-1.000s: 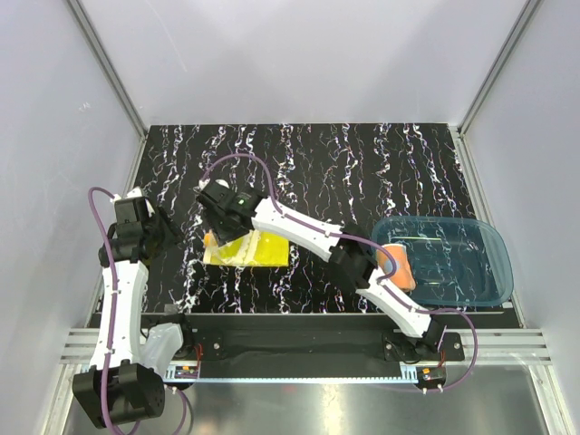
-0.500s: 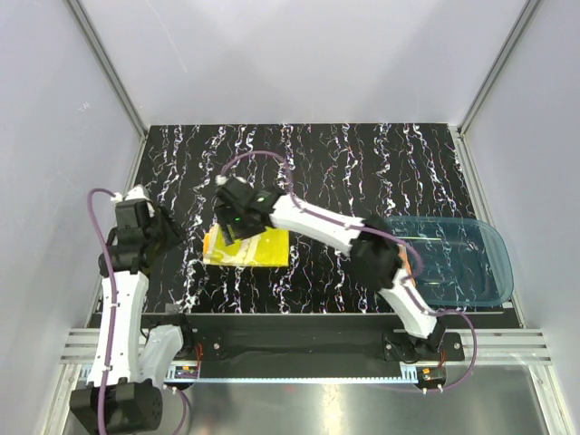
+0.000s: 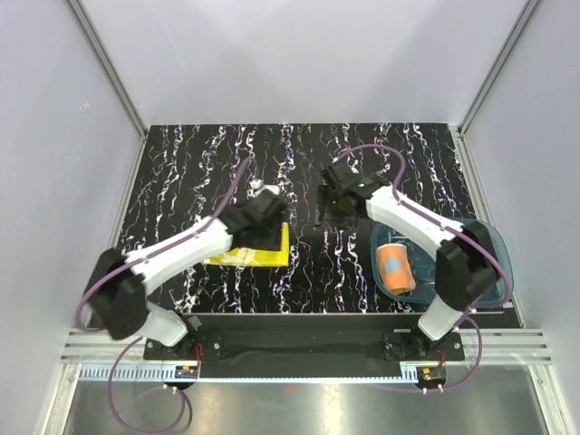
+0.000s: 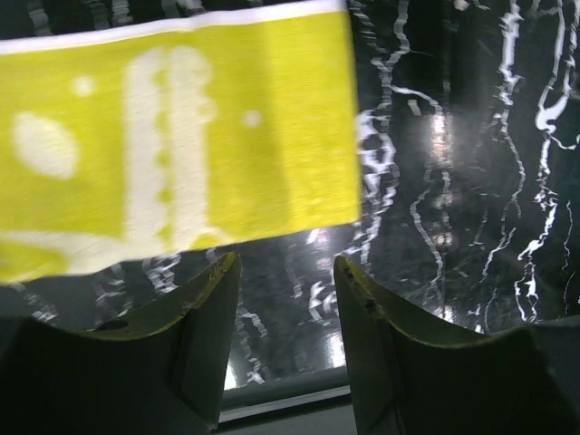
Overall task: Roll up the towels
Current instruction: Roll the towel
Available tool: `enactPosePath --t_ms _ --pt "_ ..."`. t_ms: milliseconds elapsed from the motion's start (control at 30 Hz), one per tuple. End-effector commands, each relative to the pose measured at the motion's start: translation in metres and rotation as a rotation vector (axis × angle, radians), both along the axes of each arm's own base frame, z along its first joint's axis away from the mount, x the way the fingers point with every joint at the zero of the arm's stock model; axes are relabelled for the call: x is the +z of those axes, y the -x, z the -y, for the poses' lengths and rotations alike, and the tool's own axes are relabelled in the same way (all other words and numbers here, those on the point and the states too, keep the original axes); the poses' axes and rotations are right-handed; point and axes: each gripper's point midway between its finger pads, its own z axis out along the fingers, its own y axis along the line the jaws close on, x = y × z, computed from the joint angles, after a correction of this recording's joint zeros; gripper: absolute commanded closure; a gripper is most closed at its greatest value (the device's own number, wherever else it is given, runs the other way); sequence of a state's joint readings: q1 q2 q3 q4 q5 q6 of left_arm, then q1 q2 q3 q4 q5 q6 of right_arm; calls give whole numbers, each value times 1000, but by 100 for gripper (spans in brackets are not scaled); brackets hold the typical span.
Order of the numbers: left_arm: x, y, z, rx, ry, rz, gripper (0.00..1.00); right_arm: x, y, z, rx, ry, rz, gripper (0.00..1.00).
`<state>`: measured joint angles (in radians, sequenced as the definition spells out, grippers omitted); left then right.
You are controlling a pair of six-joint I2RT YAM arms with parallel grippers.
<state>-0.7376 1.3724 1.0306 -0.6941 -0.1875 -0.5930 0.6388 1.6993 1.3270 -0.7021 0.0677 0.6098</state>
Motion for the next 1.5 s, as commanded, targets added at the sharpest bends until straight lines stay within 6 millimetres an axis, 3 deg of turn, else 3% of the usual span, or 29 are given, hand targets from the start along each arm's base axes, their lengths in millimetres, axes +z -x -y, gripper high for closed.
enactPosePath --t_ms 0,67,100,200,600,700,767,867,933,967,1033,1067,1100,1167,1200,1333,1467 --pt "6 -18 42 8 -33 70 50 40 -5 33 -82 6 101 31" --pt "5 -16 64 -26 -56 76 50 47 -6 48 -108 5 112 31" --pt "-11 -14 68 -23 -96 47 50 48 -4 52 -109 10 111 31" --pt "-29 -13 79 -27 -151 19 49 54 -1 60 -110 6 121 31" --pt "-79 -12 62 27 -311 -27 49 53 7 64 -94 -3 115 31" --pt "-93 -5 60 23 -311 -59 52 49 6 61 -92 -13 104 31" --pt "-104 1 58 18 -301 -79 58 47 5 57 -80 -22 96 31" --pt "-110 5 57 30 -276 -81 81 38 4 43 -43 -76 56 31" --pt "-112 10 52 39 -253 -77 87 37 9 18 32 -183 -2 31" --pt "-111 12 52 35 -234 -77 87 25 9 10 52 -203 -51 31" --pt "-106 16 51 34 -191 -63 87 23 14 -15 118 -315 -123 32" --pt "-99 17 52 33 -162 -52 87 7 16 -25 136 -343 -182 34" --pt "-100 20 49 38 -154 -54 88 10 18 -41 177 -433 -214 35" --pt "-97 24 48 35 -124 -51 88 -7 21 -54 193 -478 -282 37" --pt "-94 26 48 34 -93 -42 88 -6 20 -64 213 -519 -287 37" --pt "-84 31 49 23 -28 -27 88 -21 23 -85 246 -537 -322 37" --pt "-73 32 52 8 17 -7 89 -48 30 -103 257 -543 -388 37"
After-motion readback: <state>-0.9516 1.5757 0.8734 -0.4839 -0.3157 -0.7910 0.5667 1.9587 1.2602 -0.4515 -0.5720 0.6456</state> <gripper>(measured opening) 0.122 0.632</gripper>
